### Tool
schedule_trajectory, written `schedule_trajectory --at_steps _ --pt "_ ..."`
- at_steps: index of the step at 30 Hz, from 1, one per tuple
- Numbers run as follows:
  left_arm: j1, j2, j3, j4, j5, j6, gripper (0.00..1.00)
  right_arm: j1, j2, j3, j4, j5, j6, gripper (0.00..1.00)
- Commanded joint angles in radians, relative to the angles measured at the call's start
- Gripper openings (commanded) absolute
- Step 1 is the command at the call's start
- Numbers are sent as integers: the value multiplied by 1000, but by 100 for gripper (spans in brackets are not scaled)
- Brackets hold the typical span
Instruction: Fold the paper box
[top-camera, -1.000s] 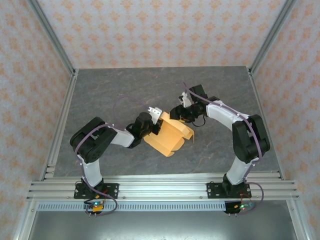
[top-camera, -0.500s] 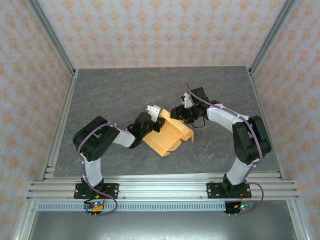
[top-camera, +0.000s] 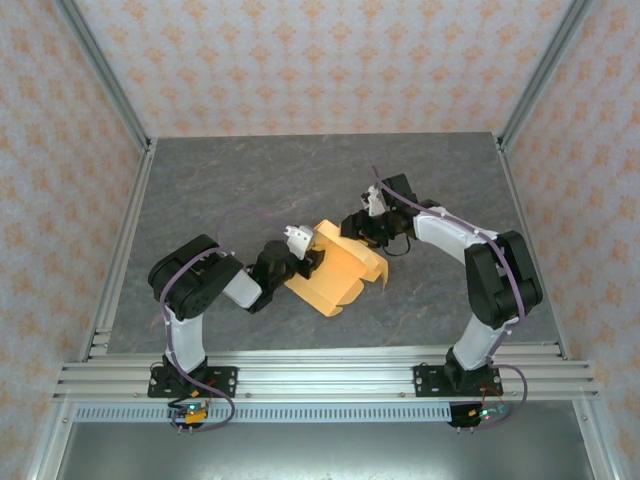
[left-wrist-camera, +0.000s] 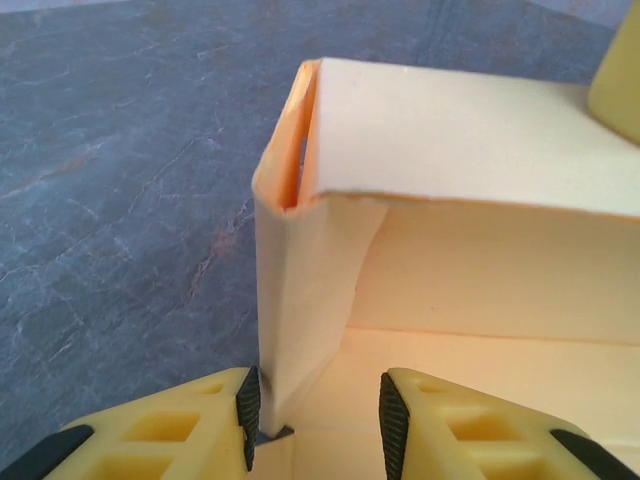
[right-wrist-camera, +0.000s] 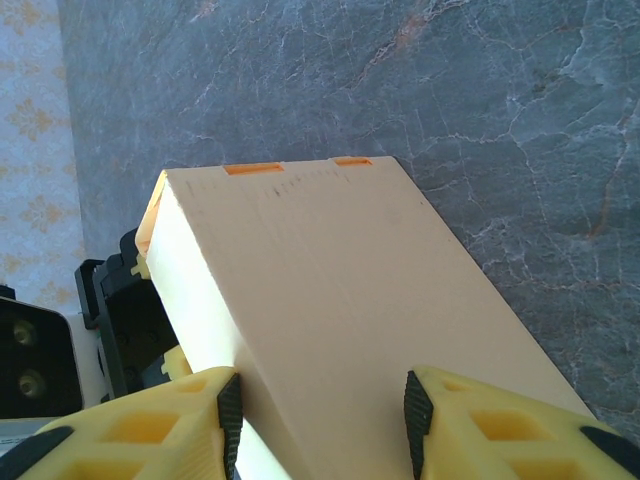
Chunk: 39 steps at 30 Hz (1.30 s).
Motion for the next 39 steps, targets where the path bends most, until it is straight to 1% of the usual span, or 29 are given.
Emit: schedule_trajectory --at_steps 1,5,11,14,18,23,26,29,30,31,32,33,36,38,39 --pt "16 -44 -36 136 32 60 40 -7 37 10 -79 6 -20 47" --pt "19 -53 -31 97 34 85 39 -7 26 -6 -82 -43 -11 47" --pt "18 -72 6 3 102 118 34 -7 18 -25 -92 -124 -2 47" --pt "15 -76 16 -22 132 136 31 -7 19 -28 -92 -138 -3 47" --pt "12 -104 14 -49 142 145 31 -7 29 -25 -107 -128 -22 47" --pt "13 -220 -63 -64 86 199 32 -5 44 -23 -112 -107 -33 47" --pt "13 -299 -102 -71 102 218 33 -6 50 -13 -126 -89 -41 46" --pt "13 -354 -120 -101 102 208 35 -5 48 -1 -130 -101 -38 46" --pt "13 -361 -125 -107 85 199 36 -5 45 1 -132 -113 -36 46" --pt "14 -363 -134 -109 62 194 43 -6 44 3 -135 -126 -32 46" --pt "12 -360 -147 -98 43 188 44 -5 45 4 -140 -145 -32 46" --pt "13 -355 -162 -83 17 179 48 -4 47 6 -144 -174 -39 46" --pt "14 -338 -190 -69 -17 167 48 7 47 0 -145 -208 -48 46" --pt "15 -323 -188 -67 1 181 48 18 56 -1 -140 -222 -49 46" --pt "15 -309 -193 -44 31 192 46 23 60 0 -138 -231 -49 46"
